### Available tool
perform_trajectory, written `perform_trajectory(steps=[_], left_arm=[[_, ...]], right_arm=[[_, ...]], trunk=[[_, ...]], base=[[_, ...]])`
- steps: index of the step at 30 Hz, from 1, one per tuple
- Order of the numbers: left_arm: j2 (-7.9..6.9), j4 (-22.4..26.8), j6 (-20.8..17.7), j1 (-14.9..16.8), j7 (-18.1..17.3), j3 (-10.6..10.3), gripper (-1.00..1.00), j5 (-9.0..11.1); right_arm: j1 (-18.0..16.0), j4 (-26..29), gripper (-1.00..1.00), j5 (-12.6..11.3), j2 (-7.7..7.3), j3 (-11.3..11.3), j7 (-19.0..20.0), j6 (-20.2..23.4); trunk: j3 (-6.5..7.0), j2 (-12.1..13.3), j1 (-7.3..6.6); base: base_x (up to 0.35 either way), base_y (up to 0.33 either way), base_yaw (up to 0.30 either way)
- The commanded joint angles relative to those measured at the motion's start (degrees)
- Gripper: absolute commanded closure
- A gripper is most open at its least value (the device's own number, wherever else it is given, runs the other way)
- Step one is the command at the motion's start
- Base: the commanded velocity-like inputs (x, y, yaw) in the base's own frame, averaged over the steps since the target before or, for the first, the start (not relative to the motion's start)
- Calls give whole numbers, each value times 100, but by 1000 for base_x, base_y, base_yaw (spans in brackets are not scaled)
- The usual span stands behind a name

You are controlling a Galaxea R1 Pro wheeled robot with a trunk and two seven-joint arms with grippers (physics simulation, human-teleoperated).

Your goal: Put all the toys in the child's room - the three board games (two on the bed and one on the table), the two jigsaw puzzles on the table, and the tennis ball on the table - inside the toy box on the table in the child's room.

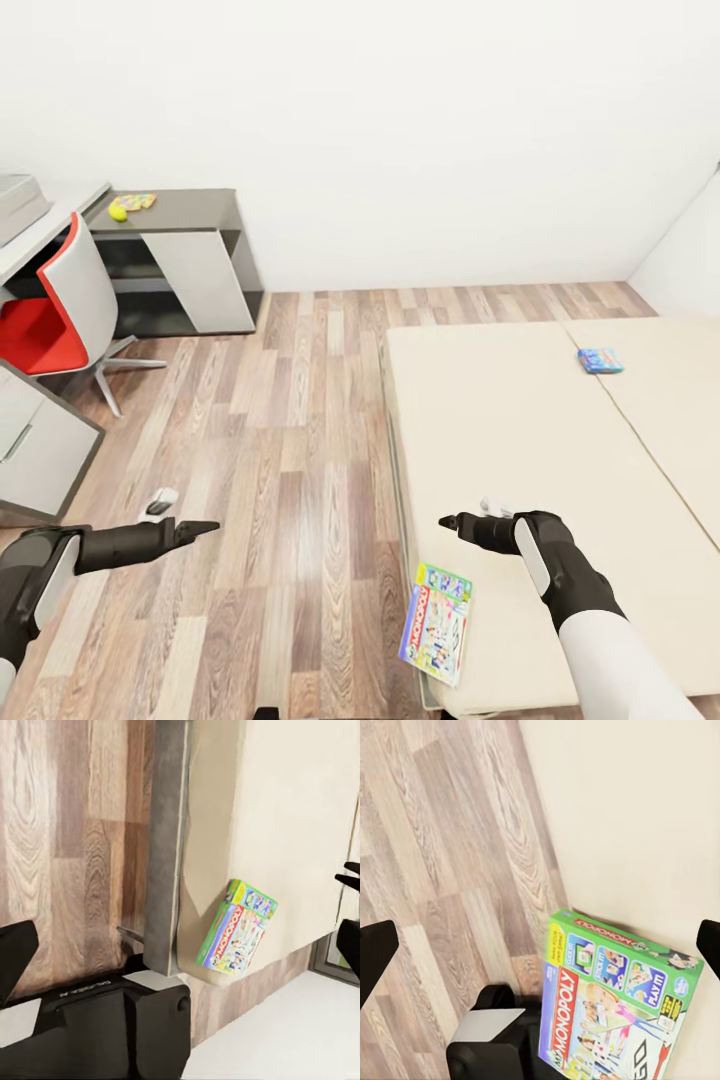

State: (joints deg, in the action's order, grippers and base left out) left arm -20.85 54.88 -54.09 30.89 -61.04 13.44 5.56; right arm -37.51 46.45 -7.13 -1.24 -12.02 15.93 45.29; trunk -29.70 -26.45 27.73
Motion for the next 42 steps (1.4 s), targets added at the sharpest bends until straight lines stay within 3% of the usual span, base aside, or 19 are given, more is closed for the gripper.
perform_trajectory(steps=[1, 3, 9, 42], left_arm=[[0, 1, -40, 4, 101, 3, -100, 25], [1, -1, -40, 4, 398, 2, -100, 26], [7, 3, -40, 5, 620, 1, -100, 37], [19, 5, -31, 5, 652, 1, -100, 55]], right_arm=[[-2, 5, -100, -35, 1, -11, -2, 31], [-2, 5, -100, -35, 1, -11, -2, 27], [-2, 5, -100, -35, 1, -11, -2, 24], [-2, 5, -100, -43, 0, -11, -2, 23]], trunk=[[3, -8, 3], [21, -8, 3], [78, -8, 3], [389, -8, 3]], base=[[0, 0, 64], [0, 0, 64], [0, 0, 65], [0, 0, 13]])
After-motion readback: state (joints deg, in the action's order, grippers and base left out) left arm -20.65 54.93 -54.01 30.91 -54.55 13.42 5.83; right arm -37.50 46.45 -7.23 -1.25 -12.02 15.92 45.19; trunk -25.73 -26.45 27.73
